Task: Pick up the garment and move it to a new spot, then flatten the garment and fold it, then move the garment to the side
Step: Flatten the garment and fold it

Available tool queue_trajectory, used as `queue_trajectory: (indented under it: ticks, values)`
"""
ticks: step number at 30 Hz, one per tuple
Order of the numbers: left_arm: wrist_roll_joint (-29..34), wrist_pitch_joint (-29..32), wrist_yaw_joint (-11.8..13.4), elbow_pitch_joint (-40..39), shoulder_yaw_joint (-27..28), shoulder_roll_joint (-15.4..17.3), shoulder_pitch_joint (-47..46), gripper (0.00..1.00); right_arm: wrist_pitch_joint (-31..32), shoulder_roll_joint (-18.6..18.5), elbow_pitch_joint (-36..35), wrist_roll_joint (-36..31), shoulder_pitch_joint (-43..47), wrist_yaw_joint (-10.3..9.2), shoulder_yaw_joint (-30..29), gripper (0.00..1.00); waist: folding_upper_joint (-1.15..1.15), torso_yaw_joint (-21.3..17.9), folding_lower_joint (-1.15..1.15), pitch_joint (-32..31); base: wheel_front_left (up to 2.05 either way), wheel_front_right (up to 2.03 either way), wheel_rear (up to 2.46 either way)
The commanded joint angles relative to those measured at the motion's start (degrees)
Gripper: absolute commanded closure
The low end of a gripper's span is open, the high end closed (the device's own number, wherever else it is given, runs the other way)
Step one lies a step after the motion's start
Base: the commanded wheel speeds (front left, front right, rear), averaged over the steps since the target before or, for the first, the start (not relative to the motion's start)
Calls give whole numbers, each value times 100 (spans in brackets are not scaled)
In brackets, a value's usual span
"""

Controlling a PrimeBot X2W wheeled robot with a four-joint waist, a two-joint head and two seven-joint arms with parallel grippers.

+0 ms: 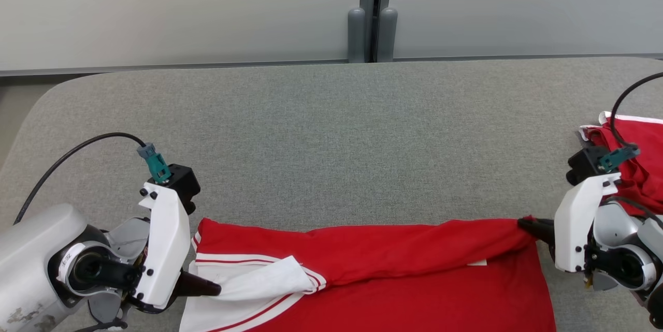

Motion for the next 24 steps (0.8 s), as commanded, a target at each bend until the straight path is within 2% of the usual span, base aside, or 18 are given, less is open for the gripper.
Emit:
queue_trajectory:
  ticks: [1,9,11,12,13,14,15,24]
  values:
    - [-23,16,21,-11,-2,20,65,100,67,-45,-36,70,-42,4,69,100,0,6,0,6,0,0,0]
    - [-36,153,70,-14,-39,-7,243,100,353,-203,-130,268,-115,4,528,100,0,8,0,36,0,0,0]
    - [1,199,72,25,-52,-14,290,100,407,-199,-97,286,-141,4,637,73,0,-1,0,34,0,0,0]
    - [2,201,75,46,-55,-24,328,94,425,-193,-70,281,-144,4,677,30,0,-6,0,29,0,0,0]
    - [17,195,69,72,-61,-41,368,79,446,-180,-47,284,-151,3,729,6,0,-11,0,23,0,0,0]
    - [28,168,64,107,-65,-64,403,22,451,-161,-29,303,-158,4,766,0,0,-15,0,18,0,0,0]
    - [34,171,69,139,-68,-79,447,0,454,-143,-22,310,-172,4,799,0,0,-20,0,13,0,0,0]
    - [157,112,-23,336,-32,-61,530,0,274,-267,74,303,-261,4,958,0,0,-47,0,-218,0,0,0]
